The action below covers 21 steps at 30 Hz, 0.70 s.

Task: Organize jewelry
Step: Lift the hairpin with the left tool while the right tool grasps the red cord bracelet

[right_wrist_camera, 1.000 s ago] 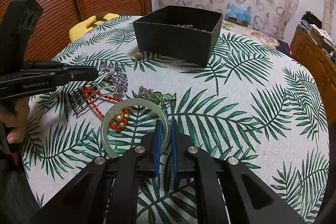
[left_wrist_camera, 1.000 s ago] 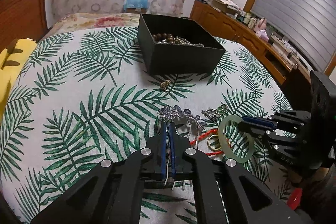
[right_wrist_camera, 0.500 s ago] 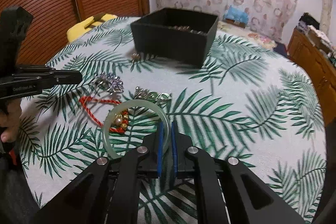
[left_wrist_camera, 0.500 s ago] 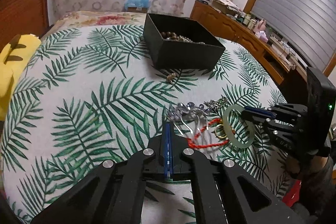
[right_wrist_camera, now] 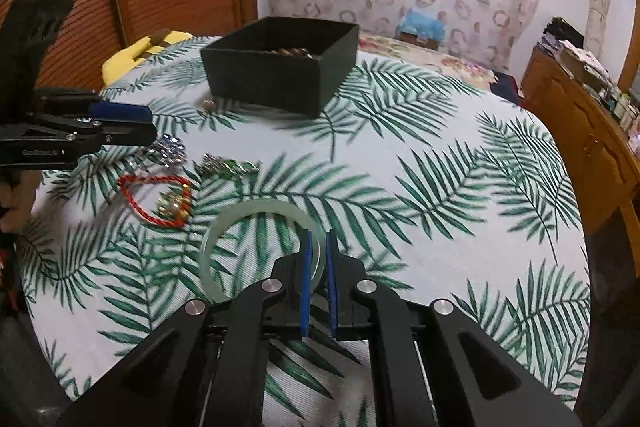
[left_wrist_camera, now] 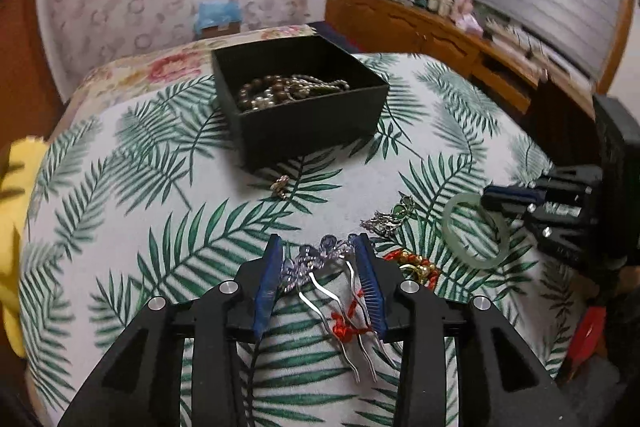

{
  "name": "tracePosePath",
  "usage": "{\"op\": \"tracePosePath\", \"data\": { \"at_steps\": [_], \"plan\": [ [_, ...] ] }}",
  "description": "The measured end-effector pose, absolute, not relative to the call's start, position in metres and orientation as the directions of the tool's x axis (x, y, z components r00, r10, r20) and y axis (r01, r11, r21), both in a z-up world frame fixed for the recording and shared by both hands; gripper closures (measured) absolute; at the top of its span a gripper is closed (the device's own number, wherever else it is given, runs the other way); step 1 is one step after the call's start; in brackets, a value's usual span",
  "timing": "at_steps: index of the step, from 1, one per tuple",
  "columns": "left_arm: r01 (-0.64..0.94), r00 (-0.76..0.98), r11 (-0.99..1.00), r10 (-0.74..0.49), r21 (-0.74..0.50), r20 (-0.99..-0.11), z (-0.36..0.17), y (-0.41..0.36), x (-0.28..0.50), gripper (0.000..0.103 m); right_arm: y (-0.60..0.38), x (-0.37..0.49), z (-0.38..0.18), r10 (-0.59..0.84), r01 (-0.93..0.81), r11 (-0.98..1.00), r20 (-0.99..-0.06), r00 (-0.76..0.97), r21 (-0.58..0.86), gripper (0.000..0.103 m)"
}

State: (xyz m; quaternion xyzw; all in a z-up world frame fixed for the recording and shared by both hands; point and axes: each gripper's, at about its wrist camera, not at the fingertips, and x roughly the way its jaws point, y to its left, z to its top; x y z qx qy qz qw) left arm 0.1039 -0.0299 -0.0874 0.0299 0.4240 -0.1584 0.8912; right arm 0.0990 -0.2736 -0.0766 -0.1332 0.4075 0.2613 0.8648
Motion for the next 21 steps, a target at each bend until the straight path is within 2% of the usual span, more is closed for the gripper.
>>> {"op": "tracePosePath", "data": {
  "at_steps": [7, 16, 21],
  "plan": [
    [0.344, 0.555, 0.939, -0.221, -0.020, -0.802, -0.095, -0.032, 0.114, 0.060, -0.277, 0.100, -0.072, 0.344, -0.543, 0.839, -0.761, 0.550, -0.014, 0.096],
    [0.399, 0.500, 0.915, -0.273, -0.061, -0.822, -0.099, -0.027, 0.112, 0.062, -0.258, 0.088, -0.061, 0.386, -0.586, 0.810, -0.735, 0.557, -0.018, 0.096],
    [0.408, 0.494, 0.911, -0.276, -0.060, -0.824, -0.100, -0.030, 0.118, 0.075, -0.245, 0.085, -0.058, 0.410, -0.610, 0.792, -0.731, 0.545, -0.010, 0.096]
  ]
}}
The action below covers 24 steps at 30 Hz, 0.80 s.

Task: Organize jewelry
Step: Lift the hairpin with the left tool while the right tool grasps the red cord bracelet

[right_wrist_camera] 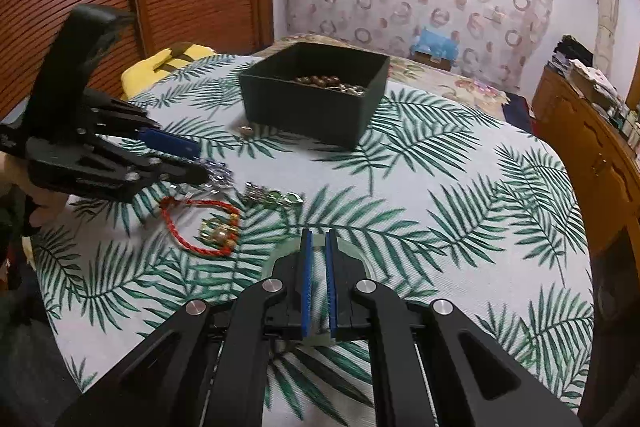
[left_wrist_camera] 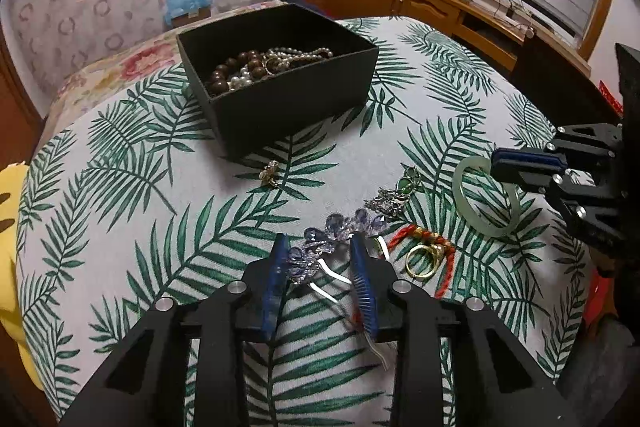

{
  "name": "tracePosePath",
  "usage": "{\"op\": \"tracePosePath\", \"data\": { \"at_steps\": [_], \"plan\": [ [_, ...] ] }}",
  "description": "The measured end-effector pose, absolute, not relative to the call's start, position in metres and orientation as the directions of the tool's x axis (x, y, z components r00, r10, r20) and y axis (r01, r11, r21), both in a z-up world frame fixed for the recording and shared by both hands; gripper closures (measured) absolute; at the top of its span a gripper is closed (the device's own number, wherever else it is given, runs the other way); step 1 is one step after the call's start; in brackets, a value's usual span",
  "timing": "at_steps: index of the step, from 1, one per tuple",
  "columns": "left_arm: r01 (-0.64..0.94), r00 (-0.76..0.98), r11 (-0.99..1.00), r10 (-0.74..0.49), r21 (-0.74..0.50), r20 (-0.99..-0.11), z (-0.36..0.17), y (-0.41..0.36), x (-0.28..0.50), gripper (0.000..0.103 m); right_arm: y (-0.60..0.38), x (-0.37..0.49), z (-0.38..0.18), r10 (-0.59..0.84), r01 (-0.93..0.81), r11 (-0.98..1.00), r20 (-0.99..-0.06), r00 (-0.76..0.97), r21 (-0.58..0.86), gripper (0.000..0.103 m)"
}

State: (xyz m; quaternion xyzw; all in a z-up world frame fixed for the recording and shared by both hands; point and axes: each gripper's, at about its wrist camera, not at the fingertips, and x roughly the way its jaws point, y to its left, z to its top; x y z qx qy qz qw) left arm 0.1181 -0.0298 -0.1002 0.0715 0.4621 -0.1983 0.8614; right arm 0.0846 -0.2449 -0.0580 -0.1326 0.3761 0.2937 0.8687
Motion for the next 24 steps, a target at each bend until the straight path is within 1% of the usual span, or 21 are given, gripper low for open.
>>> {"op": "tracePosePath", "data": {
  "at_steps": [2, 8, 17, 19, 21, 24],
  "plan": [
    [0.407, 0.494, 0.911, -0.281, -0.066, -0.823, -0.101, -0.030, 0.120, 0.081, -0.240, 0.083, -0.058, 0.424, -0.622, 0.783, -0.732, 0.533, 0.000, 0.096],
    [0.364, 0.533, 0.930, -0.257, -0.055, -0.806, -0.101, -0.026, 0.118, 0.082, -0.223, 0.081, -0.063, 0.475, -0.663, 0.746, -0.744, 0.470, 0.057, 0.096],
    [0.297, 0.591, 0.952, -0.242, -0.071, -0.770, -0.098, -0.013, 0.110, 0.082, -0.204, 0.092, -0.074, 0.492, -0.673, 0.732, -0.766, 0.413, 0.107, 0.095],
    [0.294, 0.590, 0.953, -0.245, -0.078, -0.769, -0.099, -0.013, 0.110, 0.082, -0.202, 0.093, -0.075, 0.493, -0.675, 0.729, -0.770, 0.405, 0.111, 0.093],
    [0.295, 0.591, 0.952, -0.245, -0.077, -0.768, -0.099, -0.013, 0.110, 0.082, -0.200, 0.093, -0.077, 0.487, -0.676, 0.729, -0.775, 0.403, 0.107, 0.086],
    [0.294, 0.597, 0.953, -0.245, -0.076, -0.764, -0.098, -0.014, 0.109, 0.082, -0.199, 0.095, -0.080, 0.479, -0.676, 0.730, -0.782, 0.398, 0.104, 0.085]
  ]
}}
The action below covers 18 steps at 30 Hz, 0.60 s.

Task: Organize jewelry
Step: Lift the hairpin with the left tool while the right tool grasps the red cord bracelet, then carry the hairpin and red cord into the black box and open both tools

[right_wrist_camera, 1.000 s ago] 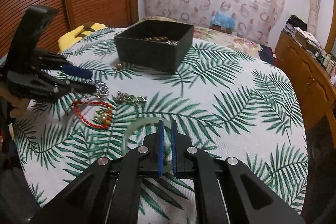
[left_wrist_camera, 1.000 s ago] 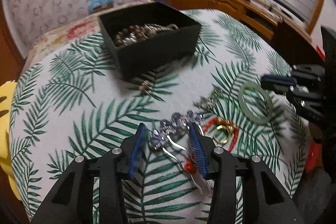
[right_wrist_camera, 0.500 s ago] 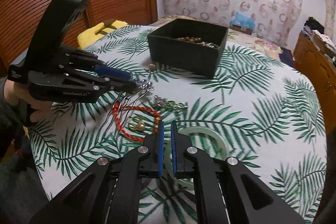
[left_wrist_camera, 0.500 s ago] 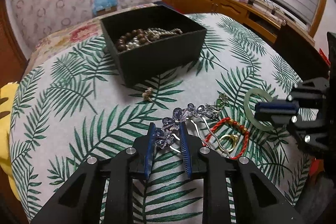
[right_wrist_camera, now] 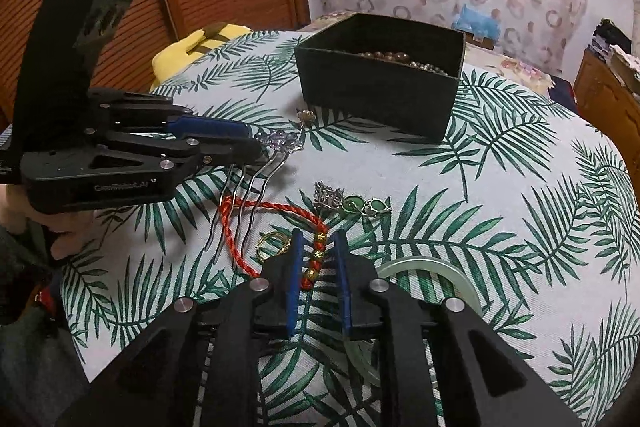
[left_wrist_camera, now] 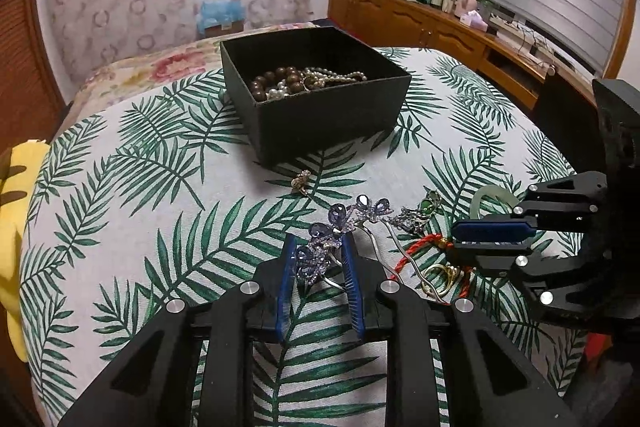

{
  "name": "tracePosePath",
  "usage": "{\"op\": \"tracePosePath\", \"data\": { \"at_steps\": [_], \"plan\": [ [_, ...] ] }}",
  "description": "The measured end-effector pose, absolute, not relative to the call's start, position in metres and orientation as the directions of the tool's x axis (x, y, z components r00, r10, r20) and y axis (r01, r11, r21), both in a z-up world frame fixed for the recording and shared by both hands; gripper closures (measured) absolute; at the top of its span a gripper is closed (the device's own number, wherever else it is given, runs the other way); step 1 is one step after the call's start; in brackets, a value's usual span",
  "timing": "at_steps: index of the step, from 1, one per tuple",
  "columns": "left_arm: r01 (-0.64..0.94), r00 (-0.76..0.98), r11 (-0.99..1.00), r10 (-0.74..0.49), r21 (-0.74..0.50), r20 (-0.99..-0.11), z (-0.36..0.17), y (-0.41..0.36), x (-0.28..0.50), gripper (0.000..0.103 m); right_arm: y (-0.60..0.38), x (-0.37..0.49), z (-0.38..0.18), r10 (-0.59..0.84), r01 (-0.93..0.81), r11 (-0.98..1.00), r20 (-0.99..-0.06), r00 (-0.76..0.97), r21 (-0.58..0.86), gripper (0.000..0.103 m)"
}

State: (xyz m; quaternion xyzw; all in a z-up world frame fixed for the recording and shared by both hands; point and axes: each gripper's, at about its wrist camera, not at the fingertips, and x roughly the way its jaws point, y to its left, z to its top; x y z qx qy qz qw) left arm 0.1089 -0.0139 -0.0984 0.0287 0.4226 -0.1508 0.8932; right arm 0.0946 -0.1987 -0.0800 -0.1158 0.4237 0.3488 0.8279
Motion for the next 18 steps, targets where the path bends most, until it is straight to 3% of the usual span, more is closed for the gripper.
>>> {"op": "tracePosePath", "data": {
  "at_steps": [4, 6, 18],
  "plan": [
    [0.286, 0.607, 0.955, -0.244, -0.078, -0.756, -0.098, -0.015, 0.107, 0.082, -0.195, 0.096, -0.082, 0.459, -0.682, 0.727, -0.794, 0.398, 0.078, 0.085],
    [0.270, 0.623, 0.959, -0.238, -0.081, -0.745, -0.097, -0.013, 0.106, 0.082, -0.191, 0.096, -0.081, 0.444, -0.692, 0.720, -0.801, 0.401, 0.053, 0.095],
    [0.179, 0.742, 0.976, -0.217, -0.124, -0.635, -0.063, 0.005, 0.097, 0.082, -0.203, 0.072, -0.056, 0.463, -0.705, 0.709, -0.773, 0.435, 0.028, 0.095]
  ]
}}
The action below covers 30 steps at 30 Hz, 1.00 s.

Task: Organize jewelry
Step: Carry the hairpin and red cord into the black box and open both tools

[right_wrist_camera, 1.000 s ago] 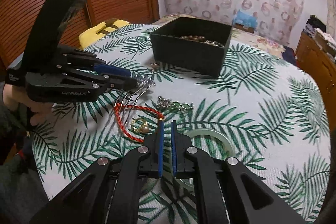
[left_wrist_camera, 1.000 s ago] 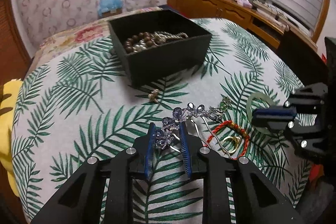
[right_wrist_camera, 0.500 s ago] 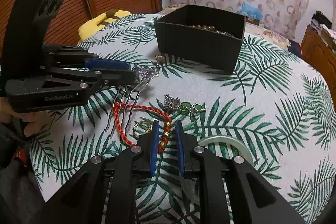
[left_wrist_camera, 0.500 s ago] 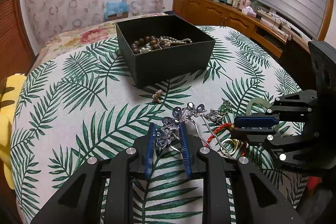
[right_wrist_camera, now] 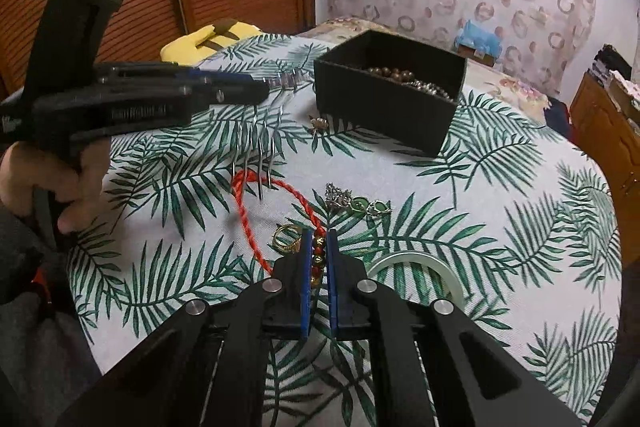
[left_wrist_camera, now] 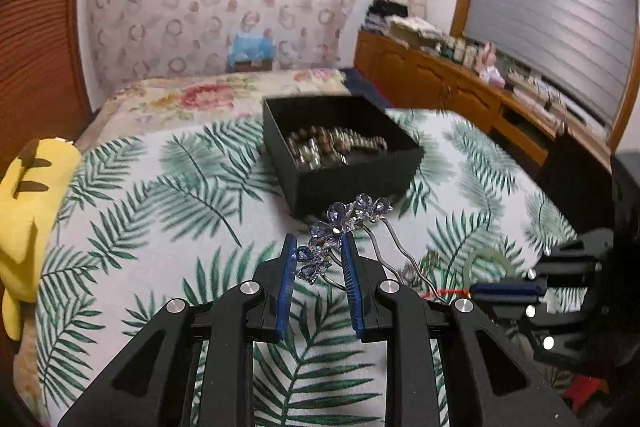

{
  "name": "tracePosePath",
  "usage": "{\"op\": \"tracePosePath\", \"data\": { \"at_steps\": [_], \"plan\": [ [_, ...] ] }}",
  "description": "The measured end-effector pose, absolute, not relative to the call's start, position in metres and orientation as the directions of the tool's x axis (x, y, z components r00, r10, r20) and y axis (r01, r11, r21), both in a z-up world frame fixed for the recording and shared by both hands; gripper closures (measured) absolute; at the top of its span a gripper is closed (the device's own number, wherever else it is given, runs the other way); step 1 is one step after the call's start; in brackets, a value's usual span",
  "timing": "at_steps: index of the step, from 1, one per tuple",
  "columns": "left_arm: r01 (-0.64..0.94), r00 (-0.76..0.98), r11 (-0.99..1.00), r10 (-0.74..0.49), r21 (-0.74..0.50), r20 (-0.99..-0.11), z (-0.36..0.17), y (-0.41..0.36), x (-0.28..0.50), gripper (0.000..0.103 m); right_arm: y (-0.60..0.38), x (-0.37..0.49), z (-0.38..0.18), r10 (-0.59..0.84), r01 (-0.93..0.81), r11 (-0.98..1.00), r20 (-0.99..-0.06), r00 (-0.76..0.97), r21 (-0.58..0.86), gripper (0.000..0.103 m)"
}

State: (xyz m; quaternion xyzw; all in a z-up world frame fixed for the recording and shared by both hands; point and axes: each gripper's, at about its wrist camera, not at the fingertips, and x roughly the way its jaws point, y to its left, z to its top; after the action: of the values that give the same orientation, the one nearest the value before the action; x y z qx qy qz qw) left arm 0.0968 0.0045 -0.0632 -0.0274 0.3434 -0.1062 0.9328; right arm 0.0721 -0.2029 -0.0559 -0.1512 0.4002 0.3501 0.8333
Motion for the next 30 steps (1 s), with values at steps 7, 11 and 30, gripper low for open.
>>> {"op": "tracePosePath", "data": {
  "at_steps": [7, 11, 30],
  "plan": [
    [0.163, 0.774, 0.980, -0.196, -0.111, -0.602, -0.040, 0.009, 0.113, 0.082, -0.218, 0.083, -0.021, 0.482, -0.680, 0.733, -0.709, 0.515, 0.005, 0.095],
    [0.164, 0.785, 0.982, -0.188, -0.095, -0.591, -0.031, 0.008, 0.133, 0.082, -0.223, 0.107, -0.001, 0.483, -0.663, 0.749, -0.666, 0.568, -0.023, 0.095],
    [0.161, 0.733, 0.982, -0.187, -0.101, -0.654, -0.048, -0.010, 0.229, 0.081, -0.209, 0.216, 0.012, 0.498, -0.649, 0.761, -0.620, 0.607, -0.025, 0.095]
  ]
}}
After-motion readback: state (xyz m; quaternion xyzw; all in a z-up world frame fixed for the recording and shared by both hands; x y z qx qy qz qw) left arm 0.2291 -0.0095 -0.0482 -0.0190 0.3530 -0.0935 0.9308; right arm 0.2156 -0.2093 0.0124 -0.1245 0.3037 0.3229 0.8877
